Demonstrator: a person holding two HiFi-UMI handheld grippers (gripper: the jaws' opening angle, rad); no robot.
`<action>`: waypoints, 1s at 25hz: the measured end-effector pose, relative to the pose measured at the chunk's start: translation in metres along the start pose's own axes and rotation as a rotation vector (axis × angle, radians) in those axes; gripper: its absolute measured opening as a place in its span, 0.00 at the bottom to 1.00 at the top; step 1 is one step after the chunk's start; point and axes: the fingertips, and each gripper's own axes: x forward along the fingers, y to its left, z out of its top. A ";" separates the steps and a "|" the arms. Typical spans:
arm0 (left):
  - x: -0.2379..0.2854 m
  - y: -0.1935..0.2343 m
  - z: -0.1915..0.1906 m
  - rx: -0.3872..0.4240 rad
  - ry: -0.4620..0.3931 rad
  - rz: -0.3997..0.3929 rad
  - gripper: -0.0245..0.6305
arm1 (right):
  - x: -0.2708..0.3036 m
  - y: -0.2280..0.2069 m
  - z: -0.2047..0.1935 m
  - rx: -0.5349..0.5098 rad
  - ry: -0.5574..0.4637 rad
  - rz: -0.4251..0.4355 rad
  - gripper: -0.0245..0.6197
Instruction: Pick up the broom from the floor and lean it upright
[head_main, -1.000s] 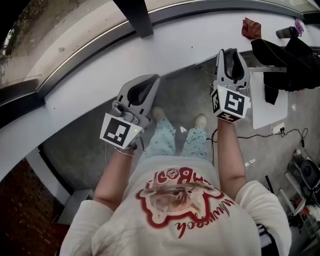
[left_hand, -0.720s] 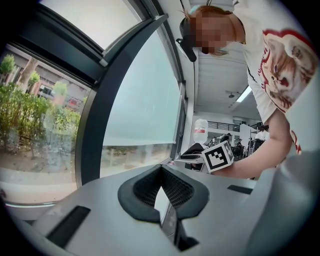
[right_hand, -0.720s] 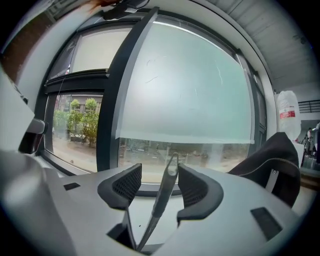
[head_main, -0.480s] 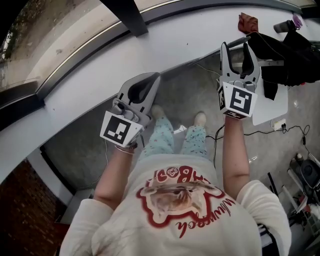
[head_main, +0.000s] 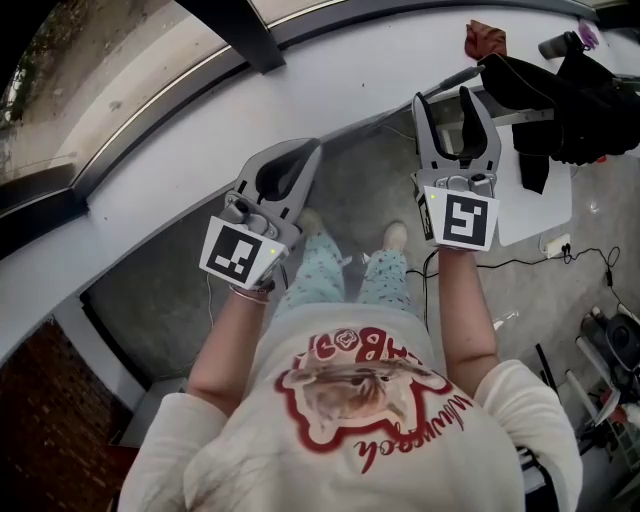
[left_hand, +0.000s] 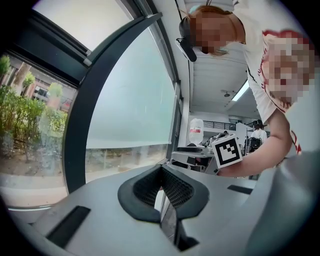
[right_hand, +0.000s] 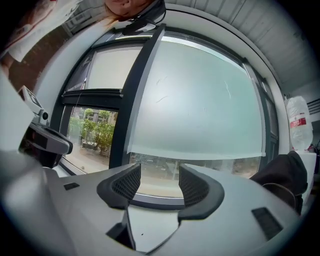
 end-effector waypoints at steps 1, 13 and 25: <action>0.001 -0.003 0.000 0.001 0.004 0.002 0.06 | -0.004 0.002 0.001 0.004 0.000 0.013 0.40; 0.018 -0.070 0.027 0.029 -0.080 0.030 0.06 | -0.062 -0.013 0.036 0.050 -0.057 0.136 0.08; 0.017 -0.165 0.032 0.043 -0.139 0.175 0.06 | -0.142 -0.018 0.045 0.100 -0.087 0.358 0.08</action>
